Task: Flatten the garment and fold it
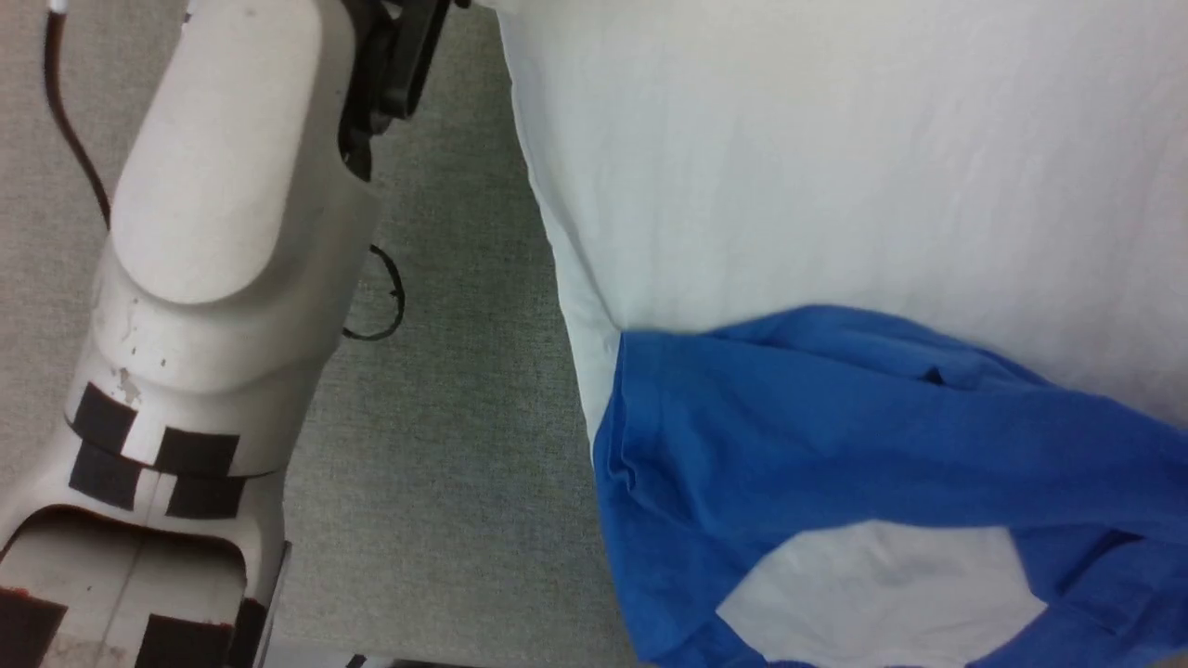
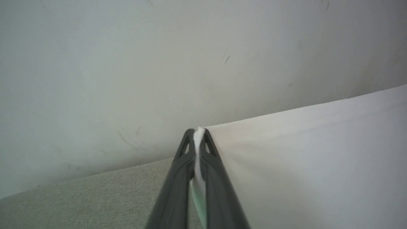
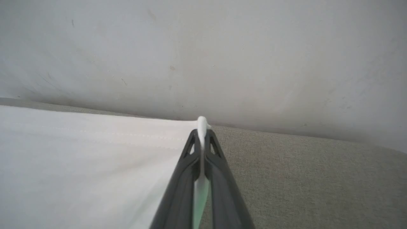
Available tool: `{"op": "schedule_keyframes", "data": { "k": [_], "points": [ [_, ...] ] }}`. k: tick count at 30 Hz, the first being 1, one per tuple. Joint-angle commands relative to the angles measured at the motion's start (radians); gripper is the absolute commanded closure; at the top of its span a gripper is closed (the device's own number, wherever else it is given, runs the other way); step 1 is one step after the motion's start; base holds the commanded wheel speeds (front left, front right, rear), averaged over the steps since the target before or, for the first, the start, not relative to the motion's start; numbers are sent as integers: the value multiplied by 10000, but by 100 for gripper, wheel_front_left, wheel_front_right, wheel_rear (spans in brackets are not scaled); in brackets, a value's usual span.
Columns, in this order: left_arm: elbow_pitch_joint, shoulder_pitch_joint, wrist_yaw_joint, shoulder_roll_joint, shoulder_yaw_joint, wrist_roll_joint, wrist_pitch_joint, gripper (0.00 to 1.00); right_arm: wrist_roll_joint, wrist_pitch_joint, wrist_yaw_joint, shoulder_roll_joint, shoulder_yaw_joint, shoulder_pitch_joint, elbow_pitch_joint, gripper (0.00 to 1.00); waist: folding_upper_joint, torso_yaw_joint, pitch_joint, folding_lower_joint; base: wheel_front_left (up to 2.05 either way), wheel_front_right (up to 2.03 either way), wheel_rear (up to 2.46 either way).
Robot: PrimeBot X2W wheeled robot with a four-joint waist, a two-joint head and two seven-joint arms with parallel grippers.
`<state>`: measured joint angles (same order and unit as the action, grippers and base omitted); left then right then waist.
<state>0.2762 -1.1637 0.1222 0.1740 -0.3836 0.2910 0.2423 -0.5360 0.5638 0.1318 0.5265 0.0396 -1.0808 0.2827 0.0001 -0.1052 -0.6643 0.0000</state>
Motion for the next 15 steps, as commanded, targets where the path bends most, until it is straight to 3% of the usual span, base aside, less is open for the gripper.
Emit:
{"op": "schedule_keyframes", "data": {
  "k": [1, 8, 15],
  "points": [
    [-15, -41, -85, 156, 111, 51, -217, 100, -132, -177, -11, 90, 112, 86, 9, 100, -1, 189, 449, 0, 0, 0, 0],
    [-595, 804, -663, 396, -315, 106, -903, 100, -832, -695, -11, 381, -204, 860, -362, 100, -1, 284, 1450, 0, 0, 0, 0],
    [-2173, 3276, -897, 984, -951, 56, -1522, 100, -1710, -1235, -11, 720, -716, 3135, -1597, 100, -1, 360, 2634, 0, 0, 0, 0]
  ]
}}
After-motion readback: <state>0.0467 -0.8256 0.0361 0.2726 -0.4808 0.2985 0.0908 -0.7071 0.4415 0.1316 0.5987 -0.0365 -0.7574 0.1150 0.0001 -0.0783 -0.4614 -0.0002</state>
